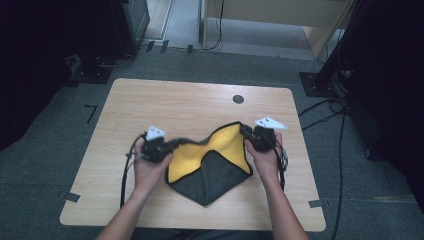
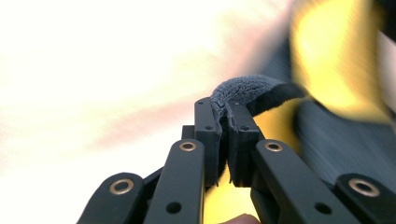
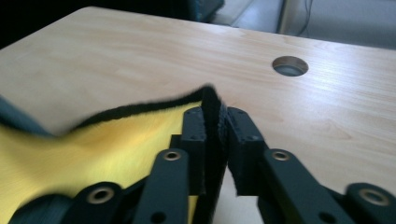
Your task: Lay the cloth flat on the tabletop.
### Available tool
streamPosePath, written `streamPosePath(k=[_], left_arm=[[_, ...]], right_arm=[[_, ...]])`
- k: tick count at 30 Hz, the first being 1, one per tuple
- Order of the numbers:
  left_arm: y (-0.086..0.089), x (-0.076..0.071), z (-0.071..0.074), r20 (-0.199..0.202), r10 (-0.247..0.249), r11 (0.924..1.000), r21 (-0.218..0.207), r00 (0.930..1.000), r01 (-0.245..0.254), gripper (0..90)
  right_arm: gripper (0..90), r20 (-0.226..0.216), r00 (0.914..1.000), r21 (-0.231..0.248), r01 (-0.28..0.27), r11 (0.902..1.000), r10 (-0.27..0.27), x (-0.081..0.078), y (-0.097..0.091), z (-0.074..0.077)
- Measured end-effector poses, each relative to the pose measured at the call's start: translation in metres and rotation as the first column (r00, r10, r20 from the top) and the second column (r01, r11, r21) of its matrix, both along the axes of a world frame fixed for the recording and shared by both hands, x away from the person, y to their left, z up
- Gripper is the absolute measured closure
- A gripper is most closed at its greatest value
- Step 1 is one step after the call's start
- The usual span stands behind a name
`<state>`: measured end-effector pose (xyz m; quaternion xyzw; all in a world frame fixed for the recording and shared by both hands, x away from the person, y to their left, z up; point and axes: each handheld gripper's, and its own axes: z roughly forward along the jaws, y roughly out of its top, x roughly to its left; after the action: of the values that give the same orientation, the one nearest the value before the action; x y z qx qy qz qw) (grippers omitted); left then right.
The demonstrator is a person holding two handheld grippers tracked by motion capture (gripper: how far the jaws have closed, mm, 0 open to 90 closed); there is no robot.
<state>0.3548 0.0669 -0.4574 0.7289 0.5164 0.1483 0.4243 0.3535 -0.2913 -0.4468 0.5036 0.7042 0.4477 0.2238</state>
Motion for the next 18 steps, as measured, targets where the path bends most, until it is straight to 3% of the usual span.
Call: streamPosePath(k=[1, 2, 3, 5, 7, 9, 10, 11, 12, 13, 14, 16, 17, 18], left_arm=[[0.0, 0.0, 0.0, 0.0, 0.0, 1.0, 0.0, 1.0, 0.0, 74.5], [0.01, 0.015, 0.0, 0.009, 0.121, 0.9927, 0.0, 0.9926, -0.121, 74.5], [0.023, 0.025, 0.002, 0.017, 0.192, 0.9814, -0.012, 0.9813, -0.191, 66.5], [0.027, 0.026, 0.003, 0.023, 0.19, 0.9816, -0.017, 0.9814, -0.19, 62.4], [0.028, 0.019, 0.002, 0.033, 0.119, 0.9928, 0.006, 0.9923, -0.12, 61.2], [0.021, 0.007, -0.004, 0.04, 0.034, 0.9987, 0.036, 0.9986, -0.036, 58.1], [0.017, 0.002, -0.008, 0.037, 0.002, 0.9989, 0.047, 0.9993, -0.004, 57.3], [0.014, -0.002, -0.01, 0.028, -0.021, 0.9985, 0.051, 0.9994, 0.02, 56.3], [0.01, -0.007, -0.015, 0.015, -0.041, 0.9983, 0.042, 0.9991, 0.04, 56.3], [0.005, -0.011, -0.019, -0.003, -0.062, 0.9975, 0.032, 0.998, 0.062, 55.7], [-0.001, -0.015, -0.023, -0.012, -0.081, 0.996, 0.038, 0.9966, 0.081, 53.9], [-0.01, -0.021, -0.029, -0.023, -0.1, 0.9921, 0.074, 0.9947, 0.101, 53.0], [-0.015, -0.023, -0.033, -0.031, -0.109, 0.9879, 0.108, 0.9936, 0.111, 50.1], [-0.017, -0.024, -0.035, -0.036, -0.11, 0.9854, 0.127, 0.9933, 0.114, 48.9]], right_arm=[[75.9, 0.0, 1.0, 0.0, 0.0, 1.0, 0.0, 0.0, 0.0, 0.0], [71.9, -0.011, 0.9992, 0.001, 0.039, 0.9992, -0.039, 0.012, 0.0, -0.001], [64.1, -0.016, 0.9906, -0.031, 0.135, 0.9903, -0.136, 0.028, -0.002, -0.003], [59.0, -0.023, 0.9834, -0.011, 0.18, 0.9837, -0.18, 0.033, -0.006, -0.003], [58.8, -0.026, 0.984, -0.006, 0.176, 0.9844, -0.176, 0.032, -0.008, -0.003], [58.8, -0.025, 0.9914, -0.027, 0.128, 0.9914, -0.129, 0.027, -0.007, -0.006], [59.0, -0.043, 0.996, -0.042, 0.076, 0.9962, -0.078, 0.023, -0.006, -0.011], [59.0, -0.077, 0.997, -0.02, -0.004, 0.9998, 0.002, 0.018, -0.001, -0.02], [59.0, -0.077, 0.997, -0.02, -0.004, 0.9998, 0.002, 0.018, -0.001, -0.02], [58.9, -0.098, 0.9942, 0.003, -0.046, 0.9989, 0.046, 0.015, 0.004, -0.025], [58.2, -0.117, 0.9845, 0.025, -0.129, 0.9914, 0.131, 0.005, 0.021, -0.032], [57.6, -0.119, 0.9809, 0.032, -0.151, 0.988, 0.154, 0.002, 0.027, -0.033], [53.0, -0.127, 0.965, 0.057, -0.224, 0.973, 0.229, -0.005, 0.048, -0.037], [50.1, -0.133, 0.9601, 0.054, -0.241, 0.969, 0.246, -0.007, 0.055, -0.038]])
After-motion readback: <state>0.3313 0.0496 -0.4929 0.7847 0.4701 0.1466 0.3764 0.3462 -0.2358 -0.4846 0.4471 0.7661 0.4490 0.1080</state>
